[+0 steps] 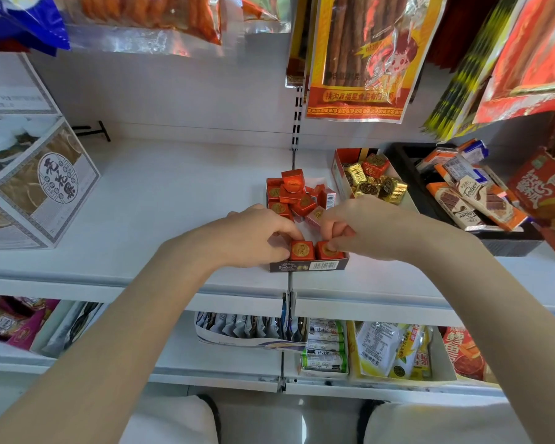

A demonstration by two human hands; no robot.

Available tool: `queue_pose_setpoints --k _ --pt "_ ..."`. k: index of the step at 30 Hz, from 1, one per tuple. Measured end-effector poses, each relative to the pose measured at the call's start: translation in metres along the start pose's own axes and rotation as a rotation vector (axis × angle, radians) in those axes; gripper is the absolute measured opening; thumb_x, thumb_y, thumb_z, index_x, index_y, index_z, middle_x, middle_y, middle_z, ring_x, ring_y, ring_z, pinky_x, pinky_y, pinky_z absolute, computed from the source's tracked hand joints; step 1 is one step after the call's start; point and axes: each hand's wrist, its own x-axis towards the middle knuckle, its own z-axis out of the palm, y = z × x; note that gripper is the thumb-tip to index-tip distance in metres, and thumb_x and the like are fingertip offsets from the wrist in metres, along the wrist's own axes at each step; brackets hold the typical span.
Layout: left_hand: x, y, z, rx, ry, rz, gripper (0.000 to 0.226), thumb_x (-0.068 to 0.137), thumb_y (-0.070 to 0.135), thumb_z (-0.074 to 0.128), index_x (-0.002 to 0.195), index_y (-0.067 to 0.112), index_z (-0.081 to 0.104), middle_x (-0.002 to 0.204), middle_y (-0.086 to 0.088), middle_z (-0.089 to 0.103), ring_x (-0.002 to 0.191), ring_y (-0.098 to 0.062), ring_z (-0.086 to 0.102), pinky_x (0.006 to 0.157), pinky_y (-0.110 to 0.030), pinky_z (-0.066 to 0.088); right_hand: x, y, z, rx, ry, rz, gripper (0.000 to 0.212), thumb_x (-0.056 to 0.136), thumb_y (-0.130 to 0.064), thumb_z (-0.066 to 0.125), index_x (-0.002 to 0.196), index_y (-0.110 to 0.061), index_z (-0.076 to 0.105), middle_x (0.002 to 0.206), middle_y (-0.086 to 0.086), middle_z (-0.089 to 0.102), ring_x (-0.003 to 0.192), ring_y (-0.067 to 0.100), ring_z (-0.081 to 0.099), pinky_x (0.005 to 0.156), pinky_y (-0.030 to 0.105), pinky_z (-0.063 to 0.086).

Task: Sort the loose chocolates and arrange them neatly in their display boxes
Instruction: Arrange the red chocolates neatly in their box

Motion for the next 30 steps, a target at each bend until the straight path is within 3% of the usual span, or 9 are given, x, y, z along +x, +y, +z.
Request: queue_pose_setpoints --k 4,6,11,15,19,25,30 --pt "0.003 0.001 0.002 0.006 0.068 0.013 0.027 0.084 0.020 0.057 0.106 0.034 0.064 0.099 0.007 0.061 0.101 -0.017 0.054 0.094 -0.045 0.042 -0.004 0.001 0.000 0.030 0.044 -0.001 0.011 0.087 -0.014 0.056 0.094 -0.018 0.064 0.098 0.000 0.068 0.091 0.013 0.062 0.084 0.027 0.051" --pt "0.003 0.004 0.004 0.036 0.105 0.017 0.026 0.085 0.019 0.059 0.107 0.031 0.065 0.094 0.012 0.058 0.101 -0.013 0.051 0.096 -0.045 0.040 -0.007 0.001 -0.001 0.042 0.057 0.005 0.014 0.086 -0.011 0.056 0.096 -0.017 0.064 0.099 0.000 0.068 0.089 0.012 0.061 0.082 0.024 0.050" --pt "0.005 0.007 0.006 0.052 0.141 0.018 0.025 0.083 0.023 0.063 0.107 0.032 0.065 0.107 0.010 0.065 0.105 -0.014 0.052 0.099 -0.043 0.038 -0.009 0.000 -0.002 0.026 0.071 0.006 0.017 0.086 -0.010 0.057 0.099 -0.016 0.066 0.100 0.001 0.066 0.086 0.012 0.058 0.077 0.021 0.047" --pt "0.006 0.008 0.010 0.053 0.175 0.032 0.022 0.082 0.026 0.064 0.104 0.030 0.066 0.105 0.010 0.066 0.104 -0.014 0.053 0.099 -0.043 0.037 -0.009 0.003 -0.006 0.070 0.119 0.030 0.020 0.088 -0.013 0.056 0.104 -0.018 0.066 0.101 0.001 0.062 0.098 0.019 0.061 0.085 0.029 0.053" --pt "0.009 0.008 0.014 0.052 0.196 0.054 0.021 0.081 0.027 0.064 0.102 0.028 0.067 0.102 0.009 0.065 0.102 -0.014 0.054 0.097 -0.043 0.038 -0.001 0.010 -0.007 0.078 0.281 0.100 0.020 0.089 -0.013 0.053 0.102 -0.019 0.067 0.114 0.004 0.063 0.104 0.022 0.058 0.092 0.035 0.050" --pt "0.009 0.007 0.013 0.030 0.227 0.063 0.020 0.081 0.024 0.064 0.100 0.029 0.067 0.099 0.010 0.067 0.098 -0.011 0.056 0.097 -0.042 0.039 0.019 0.008 0.007 -0.010 0.355 0.093 0.022 0.085 -0.031 0.060 0.098 -0.013 0.066 0.095 0.005 0.063 0.087 0.019 0.058 0.074 0.026 0.049" --pt "0.000 0.001 -0.002 0.037 0.439 0.023 0.024 0.086 0.022 0.058 0.110 0.024 0.063 0.110 0.003 0.058 0.106 -0.019 0.048 0.096 -0.038 0.039 0.026 0.008 0.011 -0.142 0.368 0.058 0.025 0.085 -0.028 0.060 0.102 -0.011 0.064 0.101 0.008 0.059 0.089 0.017 0.049 0.076 0.027 0.047"
